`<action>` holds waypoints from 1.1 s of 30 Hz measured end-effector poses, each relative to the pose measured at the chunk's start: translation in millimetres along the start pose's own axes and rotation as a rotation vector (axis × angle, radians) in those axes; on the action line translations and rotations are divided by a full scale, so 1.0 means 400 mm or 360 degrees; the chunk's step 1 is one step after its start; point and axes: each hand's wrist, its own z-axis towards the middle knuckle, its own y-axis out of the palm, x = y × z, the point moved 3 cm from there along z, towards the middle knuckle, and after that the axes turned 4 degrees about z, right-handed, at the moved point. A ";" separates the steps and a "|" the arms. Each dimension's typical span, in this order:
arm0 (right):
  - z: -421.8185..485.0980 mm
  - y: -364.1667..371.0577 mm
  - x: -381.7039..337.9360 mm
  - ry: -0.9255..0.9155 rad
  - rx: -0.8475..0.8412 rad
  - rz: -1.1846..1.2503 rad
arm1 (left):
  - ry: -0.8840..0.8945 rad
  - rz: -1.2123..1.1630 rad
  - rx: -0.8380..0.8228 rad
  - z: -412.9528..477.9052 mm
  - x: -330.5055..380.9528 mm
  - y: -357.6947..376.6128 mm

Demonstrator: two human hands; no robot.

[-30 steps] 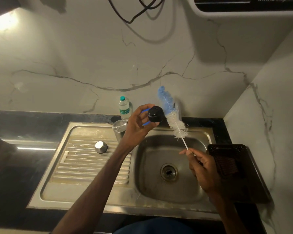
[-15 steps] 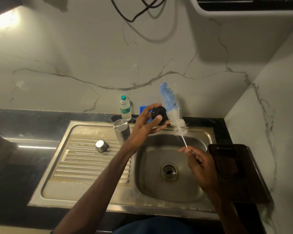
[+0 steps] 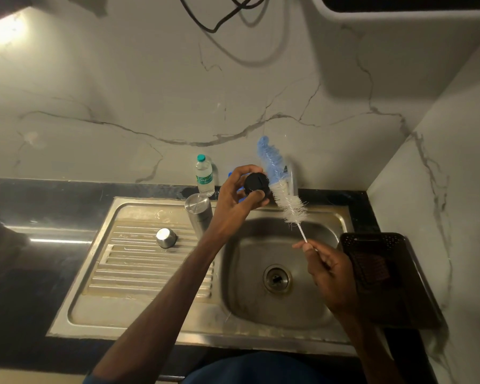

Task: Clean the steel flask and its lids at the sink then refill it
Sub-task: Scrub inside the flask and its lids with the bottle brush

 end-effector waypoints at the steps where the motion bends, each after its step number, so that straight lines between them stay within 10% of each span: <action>1: 0.000 0.001 -0.003 -0.0012 0.0011 -0.0015 | -0.0005 -0.0014 0.0003 0.000 0.002 0.000; 33: 0.018 0.015 -0.030 -0.0100 -0.0019 -0.0152 | -0.0152 -0.0329 -0.0062 0.026 -0.009 -0.008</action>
